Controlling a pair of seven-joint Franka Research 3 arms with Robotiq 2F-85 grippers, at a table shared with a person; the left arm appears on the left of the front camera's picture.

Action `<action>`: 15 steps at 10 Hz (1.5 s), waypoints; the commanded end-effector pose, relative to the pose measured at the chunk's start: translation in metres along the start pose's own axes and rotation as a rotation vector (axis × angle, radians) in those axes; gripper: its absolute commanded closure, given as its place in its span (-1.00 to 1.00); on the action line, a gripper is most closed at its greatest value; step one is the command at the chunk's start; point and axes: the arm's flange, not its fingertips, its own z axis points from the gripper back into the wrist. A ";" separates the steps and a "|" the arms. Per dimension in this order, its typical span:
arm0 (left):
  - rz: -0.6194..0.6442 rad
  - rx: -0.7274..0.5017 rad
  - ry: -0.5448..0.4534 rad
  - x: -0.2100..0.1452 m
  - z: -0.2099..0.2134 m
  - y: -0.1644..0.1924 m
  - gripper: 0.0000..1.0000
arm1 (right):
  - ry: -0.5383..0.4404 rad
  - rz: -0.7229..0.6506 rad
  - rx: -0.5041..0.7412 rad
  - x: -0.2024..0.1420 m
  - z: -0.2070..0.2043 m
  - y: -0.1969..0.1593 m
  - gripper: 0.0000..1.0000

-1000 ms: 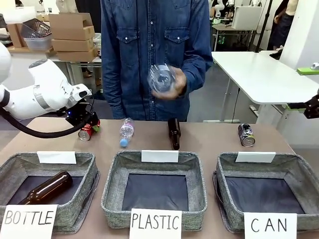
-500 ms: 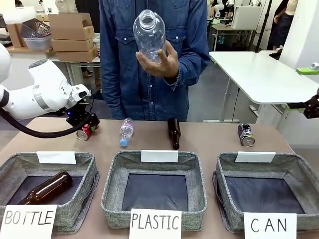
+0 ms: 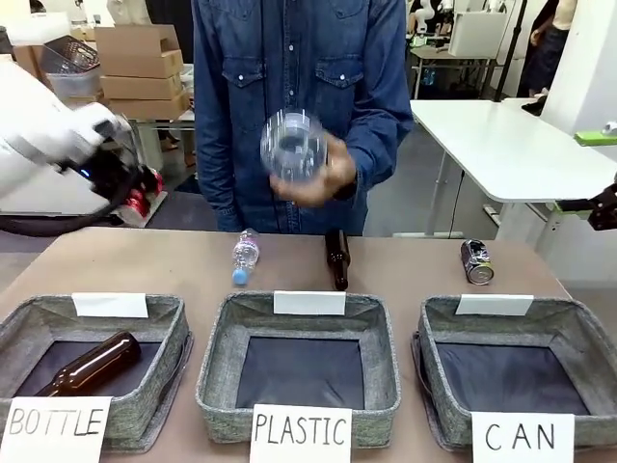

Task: Sort the can waste into the basket.
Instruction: Pick up the can waste from the table and place it in the right Fabric basket.

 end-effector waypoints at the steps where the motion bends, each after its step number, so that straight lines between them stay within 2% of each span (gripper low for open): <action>1: -0.137 -0.157 -0.023 -0.077 0.100 -0.026 1.00 | -0.002 0.024 0.023 0.003 -0.001 0.003 -1.00; 3: -0.303 -0.254 0.103 -0.131 0.143 -0.055 1.00 | -0.002 0.024 0.023 0.003 -0.001 0.003 -1.00; 4: -0.365 -0.272 0.128 -0.155 0.156 -0.065 1.00 | -0.002 0.024 0.023 0.003 -0.001 0.003 -1.00; 6: -0.448 -0.284 0.016 -0.202 0.168 -0.079 1.00 | -0.002 0.024 0.023 0.003 -0.001 0.003 -1.00; 7: -0.466 -0.261 -0.022 -0.211 0.163 -0.078 1.00 | -0.002 0.024 0.023 0.003 -0.001 0.003 -1.00; 8: -0.391 -0.301 0.107 -0.190 0.165 -0.079 1.00 | -0.002 0.024 0.023 0.003 -0.001 0.003 -1.00; 14: -0.391 -0.301 0.107 -0.190 0.165 -0.079 1.00 | -0.002 0.024 0.023 0.003 -0.001 0.003 -1.00; 15: -0.399 -0.306 0.094 -0.191 0.160 -0.079 0.39 | -0.002 0.024 0.023 0.003 -0.001 0.003 -1.00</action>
